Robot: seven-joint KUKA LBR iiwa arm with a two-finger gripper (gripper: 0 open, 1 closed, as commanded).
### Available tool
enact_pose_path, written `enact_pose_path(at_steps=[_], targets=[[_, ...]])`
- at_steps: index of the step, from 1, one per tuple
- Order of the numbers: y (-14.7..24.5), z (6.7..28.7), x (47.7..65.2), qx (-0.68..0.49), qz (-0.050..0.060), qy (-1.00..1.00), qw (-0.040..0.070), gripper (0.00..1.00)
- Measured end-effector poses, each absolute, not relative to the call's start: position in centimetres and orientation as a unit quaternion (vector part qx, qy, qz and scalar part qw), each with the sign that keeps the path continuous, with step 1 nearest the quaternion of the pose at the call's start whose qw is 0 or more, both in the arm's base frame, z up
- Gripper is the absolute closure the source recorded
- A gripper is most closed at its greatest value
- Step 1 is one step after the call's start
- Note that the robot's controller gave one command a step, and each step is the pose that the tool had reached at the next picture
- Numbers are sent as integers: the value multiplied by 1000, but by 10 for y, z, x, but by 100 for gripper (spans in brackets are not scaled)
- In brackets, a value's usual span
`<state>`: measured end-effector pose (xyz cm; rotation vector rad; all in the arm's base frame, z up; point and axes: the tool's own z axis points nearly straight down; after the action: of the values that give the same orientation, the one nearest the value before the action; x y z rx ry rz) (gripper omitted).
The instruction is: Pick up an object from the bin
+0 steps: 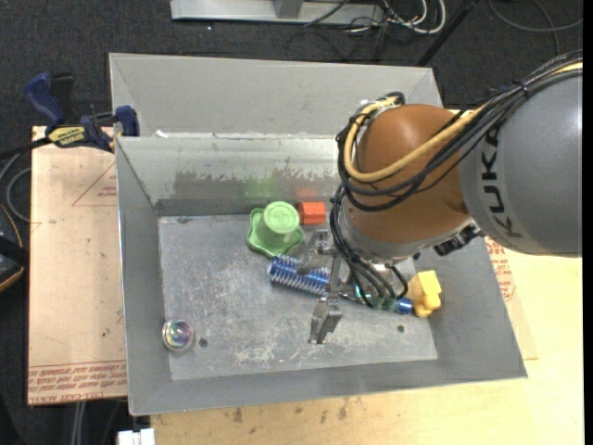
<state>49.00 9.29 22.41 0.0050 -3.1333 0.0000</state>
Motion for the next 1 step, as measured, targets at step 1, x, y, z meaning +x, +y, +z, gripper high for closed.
enact_pose_path(at_steps=[1], targets=[[73, 82, 527, 133, -1, -991, 1, 0]])
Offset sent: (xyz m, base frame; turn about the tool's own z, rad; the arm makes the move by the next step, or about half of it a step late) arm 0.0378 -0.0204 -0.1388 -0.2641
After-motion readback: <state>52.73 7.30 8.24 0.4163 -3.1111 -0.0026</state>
